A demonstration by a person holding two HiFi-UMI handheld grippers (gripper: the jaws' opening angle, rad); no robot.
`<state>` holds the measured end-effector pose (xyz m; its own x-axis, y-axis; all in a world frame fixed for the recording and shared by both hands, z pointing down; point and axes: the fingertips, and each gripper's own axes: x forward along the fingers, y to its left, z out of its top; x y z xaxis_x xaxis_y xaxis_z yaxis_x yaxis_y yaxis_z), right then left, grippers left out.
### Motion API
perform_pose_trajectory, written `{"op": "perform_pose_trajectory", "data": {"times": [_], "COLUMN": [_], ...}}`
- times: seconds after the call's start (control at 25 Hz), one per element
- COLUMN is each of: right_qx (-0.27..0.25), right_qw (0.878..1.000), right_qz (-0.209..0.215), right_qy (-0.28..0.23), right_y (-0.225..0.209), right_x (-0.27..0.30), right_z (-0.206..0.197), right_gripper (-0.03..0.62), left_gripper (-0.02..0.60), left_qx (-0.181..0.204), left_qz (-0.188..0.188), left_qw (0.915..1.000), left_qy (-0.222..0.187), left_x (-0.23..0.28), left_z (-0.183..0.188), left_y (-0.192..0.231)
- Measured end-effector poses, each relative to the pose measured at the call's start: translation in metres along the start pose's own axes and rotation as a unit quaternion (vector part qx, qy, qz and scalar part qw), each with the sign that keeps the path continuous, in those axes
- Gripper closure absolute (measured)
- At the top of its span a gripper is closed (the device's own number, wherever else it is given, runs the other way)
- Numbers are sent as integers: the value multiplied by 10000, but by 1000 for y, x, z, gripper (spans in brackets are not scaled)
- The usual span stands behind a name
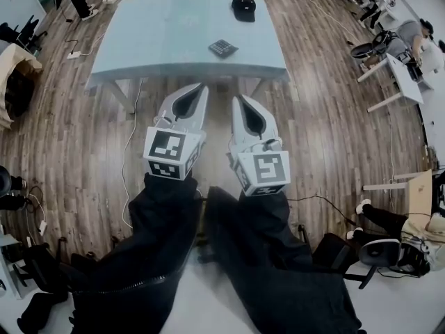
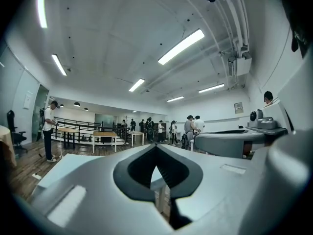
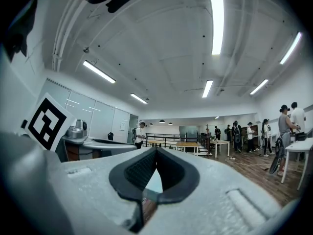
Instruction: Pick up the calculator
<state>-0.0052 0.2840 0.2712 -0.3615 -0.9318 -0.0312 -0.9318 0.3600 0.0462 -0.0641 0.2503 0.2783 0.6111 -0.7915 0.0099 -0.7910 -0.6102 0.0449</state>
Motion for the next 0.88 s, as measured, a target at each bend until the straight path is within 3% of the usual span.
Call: {"op": "perform_pose_trajectory", "data": {"times": [0.24, 0.88], "right_qx": [-168, -168], "right_qw": [9995, 9994], "right_qz": [-249, -135], "right_qy": [-25, 288], "right_y": [3, 17], "right_x": [7, 31], "right_z": [-5, -31], "right_gripper": [594, 594], "left_gripper": [584, 584], "left_qx": [-60, -203], "left_qz": [113, 132], "left_qw": [9999, 9994], "left_qy": [44, 261], "left_x": [-6, -3], "left_z": [-9, -30], "left_y": [18, 52]}}
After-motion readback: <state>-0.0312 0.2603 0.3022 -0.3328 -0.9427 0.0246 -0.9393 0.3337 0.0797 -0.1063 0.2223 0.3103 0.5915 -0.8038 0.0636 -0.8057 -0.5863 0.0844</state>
